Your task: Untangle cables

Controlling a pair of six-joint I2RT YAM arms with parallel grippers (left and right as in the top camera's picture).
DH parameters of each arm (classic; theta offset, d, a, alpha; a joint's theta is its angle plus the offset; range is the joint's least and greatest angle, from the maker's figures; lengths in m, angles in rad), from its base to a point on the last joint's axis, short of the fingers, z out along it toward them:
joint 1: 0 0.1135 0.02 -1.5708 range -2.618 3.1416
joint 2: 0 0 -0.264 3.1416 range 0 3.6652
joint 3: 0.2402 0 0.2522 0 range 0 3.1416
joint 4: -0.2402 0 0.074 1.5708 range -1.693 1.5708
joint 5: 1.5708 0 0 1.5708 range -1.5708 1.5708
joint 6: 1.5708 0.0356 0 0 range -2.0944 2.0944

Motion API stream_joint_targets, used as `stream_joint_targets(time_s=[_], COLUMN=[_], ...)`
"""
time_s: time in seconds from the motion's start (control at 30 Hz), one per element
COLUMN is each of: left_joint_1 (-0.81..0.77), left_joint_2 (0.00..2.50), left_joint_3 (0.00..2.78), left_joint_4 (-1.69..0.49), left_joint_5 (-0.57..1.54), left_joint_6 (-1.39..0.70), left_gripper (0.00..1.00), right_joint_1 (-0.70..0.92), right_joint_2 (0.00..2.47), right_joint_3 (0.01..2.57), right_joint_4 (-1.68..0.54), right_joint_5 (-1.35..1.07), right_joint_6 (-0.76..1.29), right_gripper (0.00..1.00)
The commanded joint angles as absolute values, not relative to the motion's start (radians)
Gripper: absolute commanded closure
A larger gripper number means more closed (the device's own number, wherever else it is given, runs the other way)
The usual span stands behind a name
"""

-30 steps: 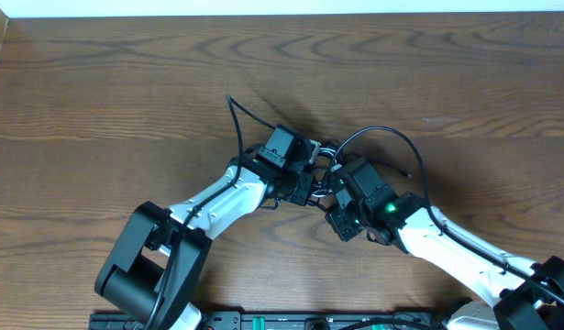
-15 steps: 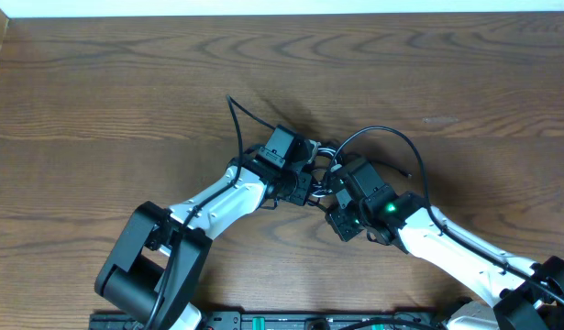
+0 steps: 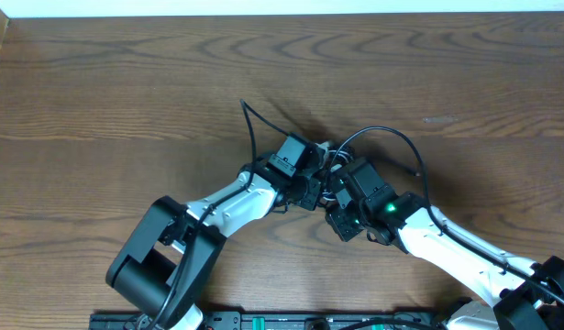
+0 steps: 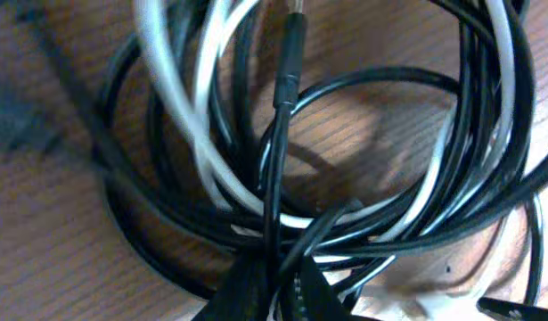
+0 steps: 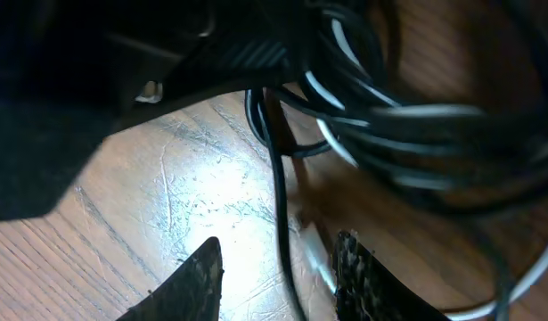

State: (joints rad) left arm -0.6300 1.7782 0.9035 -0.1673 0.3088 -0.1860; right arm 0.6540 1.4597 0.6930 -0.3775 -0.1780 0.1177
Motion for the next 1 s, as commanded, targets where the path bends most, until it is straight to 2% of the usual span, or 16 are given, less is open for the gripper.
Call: stream_joint_targets(time_s=[0.0,0.1,0.27,0.53,0.83,0.97], left_joint_1=[-0.635,-0.632,-0.632,-0.632,-0.627,-0.620], left_joint_2=[1.799,1.752,1.609,1.435,1.446,1.454], left_joint_3=[0.889,0.925,0.986,0.988,0.988,0.988], left_joint_4=[-0.193,-0.296,-0.463,-0.519,-0.531,-0.566], left_joint_5=[0.302,0.302,0.302,0.302,0.297,0.245], left_joint_6=[-0.227,-0.231,-0.364,-0.500,-0.603,-0.605], left_gripper=[0.93,0.93,0.93,0.93,0.92,0.93], right_joint_1=[0.658,0.658,0.658,0.658,0.657,0.612], right_joint_2=[1.465,1.465,1.465,1.465,1.464,1.445], right_joint_3=[0.706,0.706,0.706,0.706,0.707,0.707], right_joint_4=[-0.378,-0.373,-0.353,-0.354,-0.352,-0.353], right_joint_5=[-0.167,-0.157,-0.166,-0.482,-0.472,-0.422], right_joint_6=[0.085,0.030,0.028,-0.004,-0.017,0.003], right_gripper=[0.62,0.62,0.62,0.62,0.63,0.54])
